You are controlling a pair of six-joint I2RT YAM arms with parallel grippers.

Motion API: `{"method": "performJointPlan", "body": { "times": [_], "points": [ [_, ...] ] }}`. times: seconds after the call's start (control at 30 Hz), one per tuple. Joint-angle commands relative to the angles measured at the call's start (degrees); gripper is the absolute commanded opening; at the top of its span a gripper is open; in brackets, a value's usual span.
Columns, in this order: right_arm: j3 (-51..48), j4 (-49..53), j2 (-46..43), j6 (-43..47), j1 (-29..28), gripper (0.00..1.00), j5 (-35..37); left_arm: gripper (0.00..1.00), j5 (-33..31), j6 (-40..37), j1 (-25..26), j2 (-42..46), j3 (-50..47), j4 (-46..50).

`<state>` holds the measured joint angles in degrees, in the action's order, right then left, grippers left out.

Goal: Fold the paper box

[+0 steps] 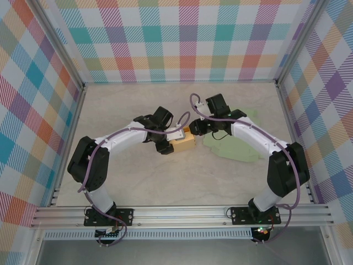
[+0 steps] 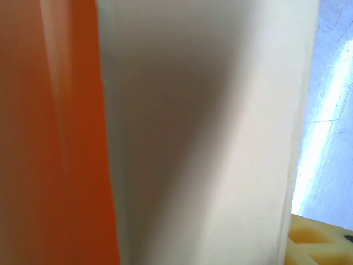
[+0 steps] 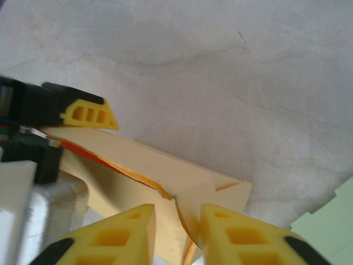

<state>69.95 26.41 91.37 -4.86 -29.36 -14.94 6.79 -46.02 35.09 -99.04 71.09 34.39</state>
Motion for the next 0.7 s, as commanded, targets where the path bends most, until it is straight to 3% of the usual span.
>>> {"method": "performJointPlan", "body": {
  "times": [0.0,0.4,0.67],
  "points": [
    [-1.99,-0.43,1.3,0.35,-0.43,0.31,3.81,0.62,0.07,-0.11,-0.37,-0.69,1.37,1.03],
    [-1.9,-2.06,0.41,0.78,-0.43,0.26,3.11,0.64,-0.03,-0.13,-0.37,0.02,1.98,1.63],
    [-2.6,-1.85,-0.32,-0.94,-0.69,0.1,2.3,0.67,-1.23,3.14,-0.29,1.27,2.66,-0.04]
  ]
}}
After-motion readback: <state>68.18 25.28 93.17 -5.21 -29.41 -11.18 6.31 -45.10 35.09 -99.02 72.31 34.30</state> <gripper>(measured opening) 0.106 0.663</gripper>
